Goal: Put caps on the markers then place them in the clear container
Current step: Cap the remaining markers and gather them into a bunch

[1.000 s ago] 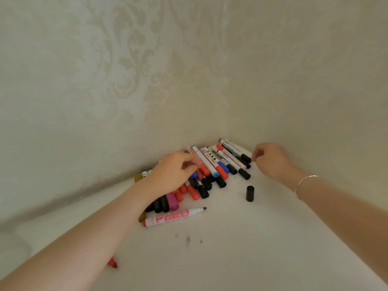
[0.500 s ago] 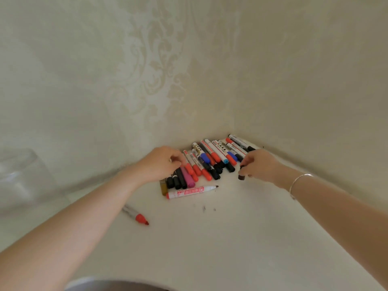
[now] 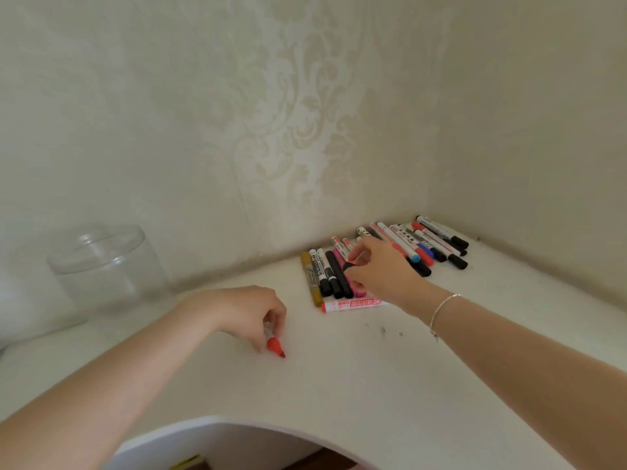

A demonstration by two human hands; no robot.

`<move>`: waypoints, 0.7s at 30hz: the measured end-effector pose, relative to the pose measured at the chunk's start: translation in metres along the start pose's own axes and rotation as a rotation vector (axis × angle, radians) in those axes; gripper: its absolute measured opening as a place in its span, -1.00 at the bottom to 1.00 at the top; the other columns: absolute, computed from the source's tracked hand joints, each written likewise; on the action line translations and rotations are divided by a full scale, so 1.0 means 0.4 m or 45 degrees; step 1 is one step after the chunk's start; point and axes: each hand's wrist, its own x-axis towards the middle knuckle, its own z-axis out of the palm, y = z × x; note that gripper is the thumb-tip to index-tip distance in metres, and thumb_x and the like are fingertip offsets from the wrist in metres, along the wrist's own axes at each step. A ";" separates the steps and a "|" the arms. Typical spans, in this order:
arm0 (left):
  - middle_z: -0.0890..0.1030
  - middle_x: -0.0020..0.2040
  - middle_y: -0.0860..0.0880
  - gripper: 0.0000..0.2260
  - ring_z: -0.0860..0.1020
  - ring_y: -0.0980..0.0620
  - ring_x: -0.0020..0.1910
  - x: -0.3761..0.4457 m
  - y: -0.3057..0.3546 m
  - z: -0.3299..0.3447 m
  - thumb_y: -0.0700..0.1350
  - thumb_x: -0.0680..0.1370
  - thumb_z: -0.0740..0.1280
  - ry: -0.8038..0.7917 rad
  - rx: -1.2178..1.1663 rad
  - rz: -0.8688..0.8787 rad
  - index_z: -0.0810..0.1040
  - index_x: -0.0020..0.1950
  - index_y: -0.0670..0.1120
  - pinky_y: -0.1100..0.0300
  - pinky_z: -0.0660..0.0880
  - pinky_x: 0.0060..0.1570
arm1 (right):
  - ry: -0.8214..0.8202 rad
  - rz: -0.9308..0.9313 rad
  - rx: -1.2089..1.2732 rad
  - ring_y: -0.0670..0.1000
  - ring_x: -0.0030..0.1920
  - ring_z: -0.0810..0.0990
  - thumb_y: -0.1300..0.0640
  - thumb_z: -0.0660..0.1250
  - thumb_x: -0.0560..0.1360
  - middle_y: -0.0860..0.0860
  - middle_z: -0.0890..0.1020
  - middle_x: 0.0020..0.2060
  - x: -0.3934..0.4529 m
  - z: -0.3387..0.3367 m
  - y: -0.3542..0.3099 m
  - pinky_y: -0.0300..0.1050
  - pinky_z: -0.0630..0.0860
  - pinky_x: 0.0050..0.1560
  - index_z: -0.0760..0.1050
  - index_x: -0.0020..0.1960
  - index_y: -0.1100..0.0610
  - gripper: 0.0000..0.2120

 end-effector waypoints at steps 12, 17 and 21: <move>0.35 -0.35 0.01 -0.81 0.32 0.14 -0.49 0.047 0.108 -0.073 -0.16 0.65 0.12 0.498 -1.228 0.283 0.47 -0.08 0.00 0.31 0.28 -0.46 | 0.145 0.044 0.756 0.03 -0.31 0.56 0.42 0.23 0.46 0.16 0.61 -0.25 0.036 -0.094 -0.010 -0.20 0.47 -0.28 0.58 -0.10 0.26 -0.82; 0.30 -0.38 0.04 -0.85 0.21 0.21 -0.56 0.081 0.146 -0.088 -0.20 0.65 0.11 0.482 -1.287 0.315 0.46 0.03 -0.18 0.42 0.17 -0.55 | 0.086 0.053 0.780 0.00 -0.32 0.56 0.45 0.25 0.47 0.15 0.59 -0.25 0.034 -0.120 0.006 -0.24 0.49 -0.31 0.54 -0.09 0.24 -0.83; 0.33 -0.37 0.02 -0.79 0.24 0.22 -0.57 0.101 0.157 -0.093 -0.17 0.65 0.13 0.503 -1.220 0.307 0.45 0.10 -0.29 0.42 0.18 -0.54 | 0.026 0.042 0.809 -0.01 -0.31 0.56 0.45 0.25 0.47 0.13 0.58 -0.26 0.036 -0.120 0.016 -0.23 0.50 -0.26 0.54 -0.08 0.24 -0.83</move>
